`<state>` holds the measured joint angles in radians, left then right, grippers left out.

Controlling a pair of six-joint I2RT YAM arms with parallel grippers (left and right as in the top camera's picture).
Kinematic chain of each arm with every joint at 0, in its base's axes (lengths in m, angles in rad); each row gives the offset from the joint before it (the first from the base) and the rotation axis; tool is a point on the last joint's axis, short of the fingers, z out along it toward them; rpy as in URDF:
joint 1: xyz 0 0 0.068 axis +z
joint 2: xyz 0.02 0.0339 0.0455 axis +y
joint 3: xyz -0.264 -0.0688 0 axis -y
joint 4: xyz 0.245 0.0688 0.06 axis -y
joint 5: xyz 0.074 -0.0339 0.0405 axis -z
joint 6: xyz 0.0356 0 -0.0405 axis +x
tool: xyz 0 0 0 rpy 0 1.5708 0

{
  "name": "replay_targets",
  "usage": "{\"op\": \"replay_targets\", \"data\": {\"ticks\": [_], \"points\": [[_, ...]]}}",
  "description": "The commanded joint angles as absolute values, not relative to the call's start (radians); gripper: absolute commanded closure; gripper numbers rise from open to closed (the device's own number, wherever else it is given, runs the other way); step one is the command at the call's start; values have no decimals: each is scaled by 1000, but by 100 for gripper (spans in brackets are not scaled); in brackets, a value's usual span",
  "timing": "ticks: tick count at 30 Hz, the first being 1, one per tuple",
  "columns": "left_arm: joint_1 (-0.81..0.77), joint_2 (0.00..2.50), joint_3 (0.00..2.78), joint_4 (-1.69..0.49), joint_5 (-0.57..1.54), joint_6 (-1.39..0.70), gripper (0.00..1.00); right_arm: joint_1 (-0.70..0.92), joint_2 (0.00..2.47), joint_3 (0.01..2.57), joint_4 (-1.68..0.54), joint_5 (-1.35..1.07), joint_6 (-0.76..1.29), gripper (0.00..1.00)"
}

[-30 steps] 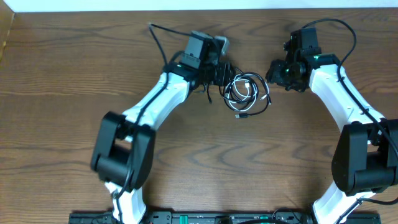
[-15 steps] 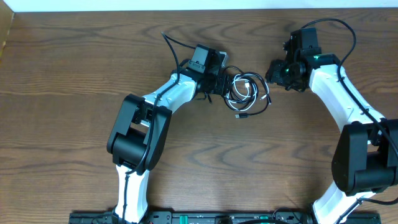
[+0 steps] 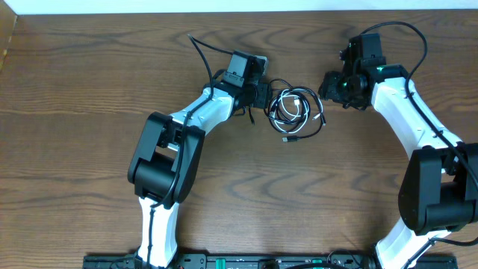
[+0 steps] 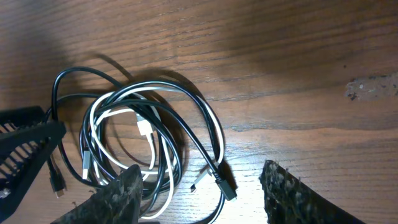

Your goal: Untangle cables

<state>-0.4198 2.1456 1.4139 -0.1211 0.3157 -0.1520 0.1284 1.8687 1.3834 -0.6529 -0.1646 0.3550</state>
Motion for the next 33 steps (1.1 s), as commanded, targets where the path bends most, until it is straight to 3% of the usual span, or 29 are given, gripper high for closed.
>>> {"op": "replay_targets", "data": {"ticks": [1,7,13,16,18,23,33], "points": [[-428,2172,1410,-112,302,-135,52,125,1851,1378,-650,-171,339,42],[-471,2175,1410,-110,247,-135,52,125,1851,1378,-650,-171,339,42],[-484,2191,1410,-111,204,-135,65,125,1851,1378,-656,-171,339,42],[-484,2192,1410,-111,204,-144,77,126,1851,1378,-658,-171,339,42],[-484,2192,1410,-111,205,-176,93,128,1851,1378,-662,-172,339,41],[-484,2116,1410,-152,251,-205,93,152,1851,1378,-681,-204,319,41],[-484,1698,1410,-315,254,-380,93,238,1851,1378,-596,-240,273,36]]}}
